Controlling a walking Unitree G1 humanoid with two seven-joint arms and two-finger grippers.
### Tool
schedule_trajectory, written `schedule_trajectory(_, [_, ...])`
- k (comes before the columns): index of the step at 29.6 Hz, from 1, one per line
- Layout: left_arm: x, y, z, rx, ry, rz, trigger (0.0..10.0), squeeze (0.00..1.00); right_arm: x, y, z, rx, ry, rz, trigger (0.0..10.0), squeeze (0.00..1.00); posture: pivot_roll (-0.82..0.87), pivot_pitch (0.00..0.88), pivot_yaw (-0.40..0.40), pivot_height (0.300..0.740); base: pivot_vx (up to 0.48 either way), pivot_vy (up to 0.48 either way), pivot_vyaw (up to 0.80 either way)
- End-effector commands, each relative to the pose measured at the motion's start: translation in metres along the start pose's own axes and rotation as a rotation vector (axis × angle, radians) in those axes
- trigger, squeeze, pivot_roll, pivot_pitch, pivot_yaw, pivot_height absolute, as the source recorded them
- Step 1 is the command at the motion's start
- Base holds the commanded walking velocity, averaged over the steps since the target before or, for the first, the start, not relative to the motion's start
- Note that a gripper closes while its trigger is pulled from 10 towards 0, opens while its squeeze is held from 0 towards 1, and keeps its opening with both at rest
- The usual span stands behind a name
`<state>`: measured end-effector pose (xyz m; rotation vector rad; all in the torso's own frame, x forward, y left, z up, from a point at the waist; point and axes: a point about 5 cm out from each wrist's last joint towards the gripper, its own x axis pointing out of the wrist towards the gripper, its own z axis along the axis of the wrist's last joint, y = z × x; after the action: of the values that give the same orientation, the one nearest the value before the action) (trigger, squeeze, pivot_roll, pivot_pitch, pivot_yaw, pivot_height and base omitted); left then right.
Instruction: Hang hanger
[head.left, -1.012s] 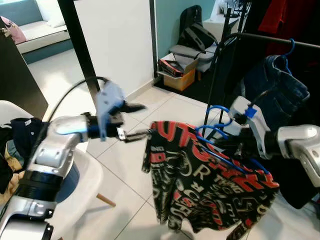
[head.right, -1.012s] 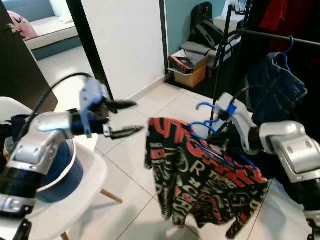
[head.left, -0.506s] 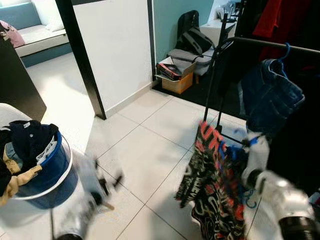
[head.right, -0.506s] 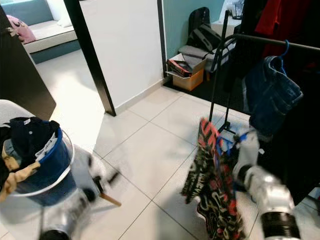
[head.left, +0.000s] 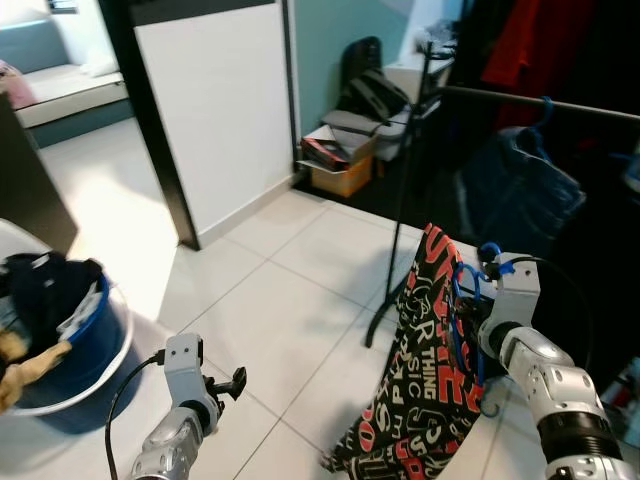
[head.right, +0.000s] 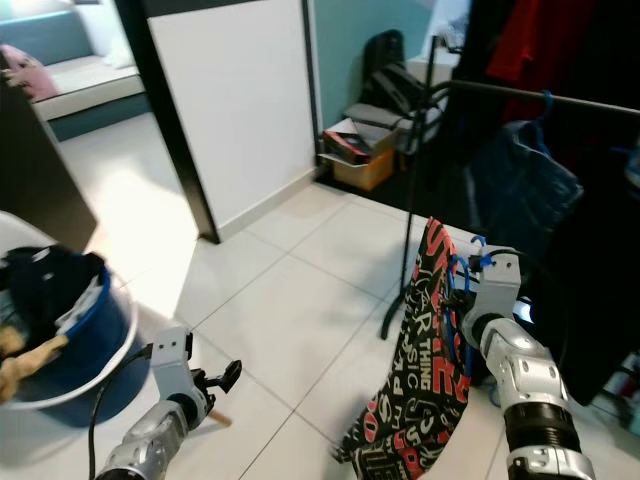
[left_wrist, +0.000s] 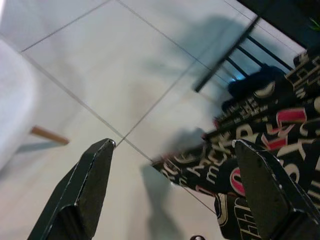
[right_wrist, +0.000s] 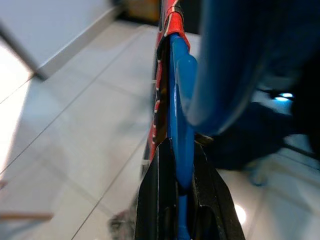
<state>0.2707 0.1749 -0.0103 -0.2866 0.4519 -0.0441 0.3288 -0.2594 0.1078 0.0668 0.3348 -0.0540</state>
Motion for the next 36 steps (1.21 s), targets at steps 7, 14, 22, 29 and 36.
schedule_trajectory(7, [0.002, -0.004, -0.006, 0.045, 0.023, -0.027, 10.0, 0.00, 0.001, -0.006, 0.033, -0.017, -0.135, -0.067, 10.0, 0.00, -0.11, 0.000, 0.031, 0.740, 0.337, 0.000, -0.34])
schedule_trajectory(14, [-0.002, 0.001, -0.016, 0.047, 0.052, -0.023, 10.0, 0.00, 0.002, -0.001, 0.044, -0.022, -0.165, -0.047, 10.0, 0.00, -0.11, 0.000, 0.032, 0.740, 0.374, 0.000, -0.45])
schedule_trajectory(22, [-0.009, 0.006, -0.032, 0.045, 0.102, -0.019, 10.0, 0.00, 0.002, 0.004, 0.052, -0.050, -0.160, -0.022, 10.0, 0.00, -0.11, 0.000, 0.033, 0.740, 0.375, 0.000, 0.00])
schedule_trajectory(29, [-0.012, 0.000, -0.047, 0.044, 0.160, -0.013, 10.0, 0.00, 0.002, 0.017, 0.064, -0.096, -0.151, 0.068, 10.0, 0.00, -0.12, 0.000, 0.036, 0.740, 0.374, 0.000, 0.00])
schedule_trajectory(36, [-0.008, -0.008, -0.047, 0.049, 0.170, -0.021, 10.0, 0.00, 0.001, 0.015, 0.077, -0.086, -0.177, 0.054, 10.0, 0.00, -0.12, 0.000, 0.037, 0.740, 0.374, 0.000, 0.00])
